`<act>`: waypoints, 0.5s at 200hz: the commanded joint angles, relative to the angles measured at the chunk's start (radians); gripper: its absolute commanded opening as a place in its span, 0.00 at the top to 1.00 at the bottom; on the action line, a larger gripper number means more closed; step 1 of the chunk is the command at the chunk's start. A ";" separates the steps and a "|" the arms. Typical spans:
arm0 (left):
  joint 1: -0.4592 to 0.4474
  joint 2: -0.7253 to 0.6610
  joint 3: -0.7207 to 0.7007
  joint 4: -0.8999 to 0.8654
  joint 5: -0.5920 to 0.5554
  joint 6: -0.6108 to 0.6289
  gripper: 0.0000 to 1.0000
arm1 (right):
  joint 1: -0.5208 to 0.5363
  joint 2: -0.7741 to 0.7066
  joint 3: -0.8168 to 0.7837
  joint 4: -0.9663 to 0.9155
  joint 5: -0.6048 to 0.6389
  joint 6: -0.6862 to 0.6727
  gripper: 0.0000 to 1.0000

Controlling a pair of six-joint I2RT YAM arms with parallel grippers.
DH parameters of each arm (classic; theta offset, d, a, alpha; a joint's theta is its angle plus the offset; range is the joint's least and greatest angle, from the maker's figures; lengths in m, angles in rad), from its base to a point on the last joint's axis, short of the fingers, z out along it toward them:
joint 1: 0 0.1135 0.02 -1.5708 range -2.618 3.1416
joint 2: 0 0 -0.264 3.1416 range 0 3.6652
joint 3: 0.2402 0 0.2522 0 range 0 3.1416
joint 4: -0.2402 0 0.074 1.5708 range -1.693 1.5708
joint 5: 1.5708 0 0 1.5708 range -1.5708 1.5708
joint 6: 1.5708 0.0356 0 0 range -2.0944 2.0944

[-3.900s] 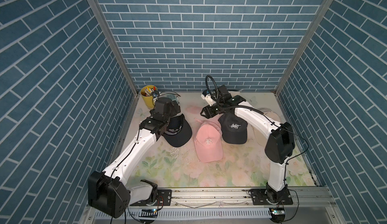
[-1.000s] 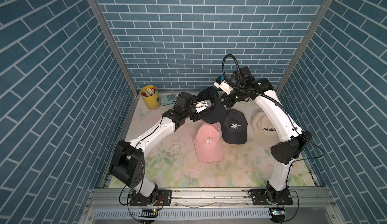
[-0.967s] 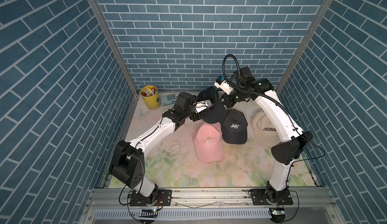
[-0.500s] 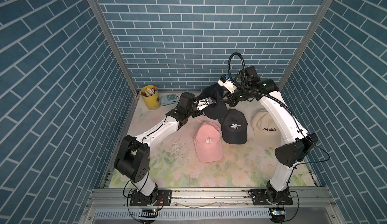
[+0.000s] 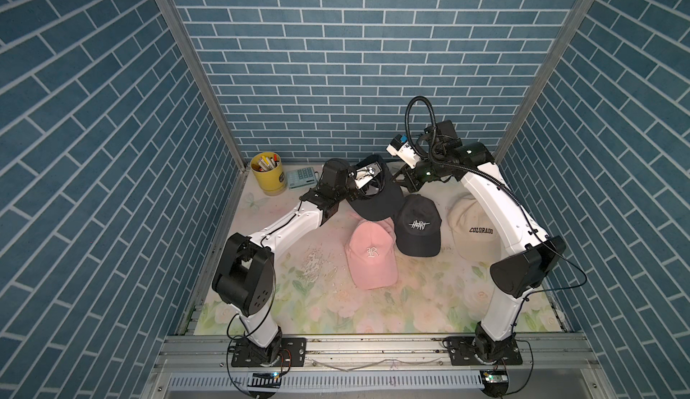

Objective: Open the adjustable buckle of the baseball cap
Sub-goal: Pick up the baseball cap from the center of the board.

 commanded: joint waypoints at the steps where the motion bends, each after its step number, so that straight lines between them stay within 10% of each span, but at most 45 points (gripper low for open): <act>1: 0.015 -0.008 0.029 -0.030 0.026 -0.036 0.74 | -0.014 -0.055 -0.039 0.055 -0.033 -0.049 1.00; 34: 0.023 -0.070 0.024 -0.047 0.124 -0.073 1.00 | -0.071 -0.094 -0.178 0.208 -0.062 0.026 1.00; 100: 0.048 -0.175 0.044 -0.034 0.297 -0.227 1.00 | -0.088 -0.101 -0.339 0.403 -0.035 0.091 1.00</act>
